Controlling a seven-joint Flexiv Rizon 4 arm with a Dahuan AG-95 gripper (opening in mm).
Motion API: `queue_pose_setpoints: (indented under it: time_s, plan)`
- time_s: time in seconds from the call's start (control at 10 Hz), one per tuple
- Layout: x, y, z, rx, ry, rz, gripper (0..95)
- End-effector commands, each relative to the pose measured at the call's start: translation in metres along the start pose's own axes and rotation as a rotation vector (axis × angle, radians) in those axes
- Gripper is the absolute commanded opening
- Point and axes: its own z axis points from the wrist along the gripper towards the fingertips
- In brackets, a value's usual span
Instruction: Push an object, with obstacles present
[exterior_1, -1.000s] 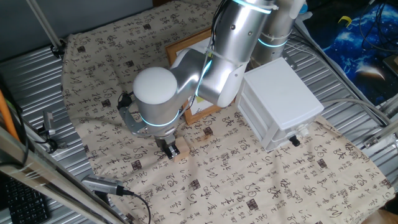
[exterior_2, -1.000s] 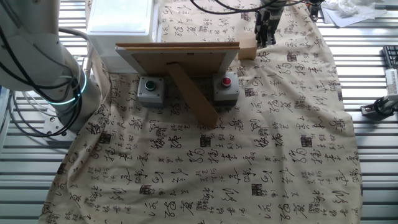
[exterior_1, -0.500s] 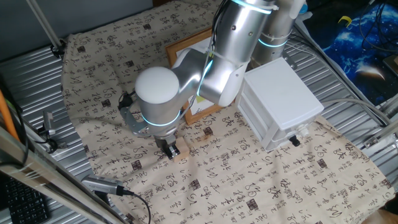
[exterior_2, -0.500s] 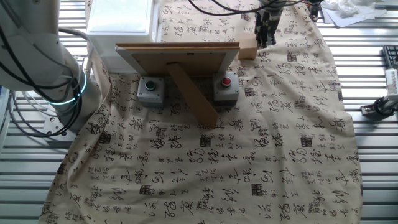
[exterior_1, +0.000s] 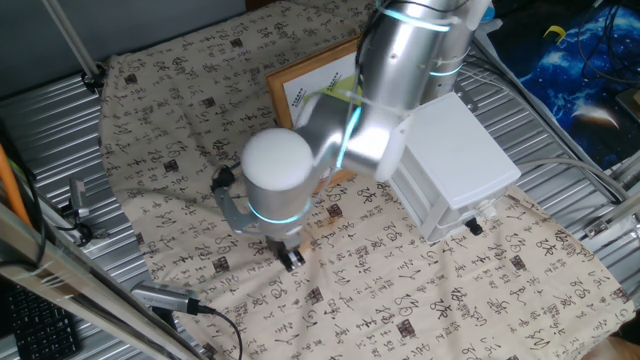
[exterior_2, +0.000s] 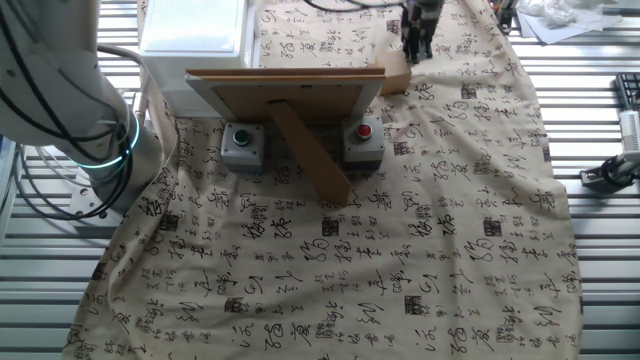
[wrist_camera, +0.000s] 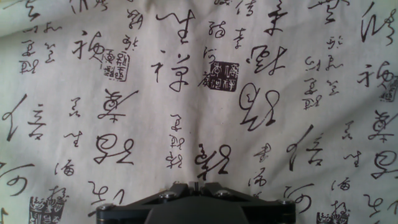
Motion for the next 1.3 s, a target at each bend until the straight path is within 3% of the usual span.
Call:
queue_pose_setpoints:
  time_s: [0.1, 0.7, 1.1, 1.3]
  plan:
    - [0.003, 0.001, 0.005, 0.013, 0.002, -0.014, 0.0]
    - [-0.004, -0.016, 0.001, 0.007, 0.008, -0.045, 0.0]
    - [-0.001, -0.021, 0.004, 0.004, 0.042, -0.064, 0.0]
    - [0.005, -0.021, -0.010, 0.007, 0.056, -0.064, 0.0]
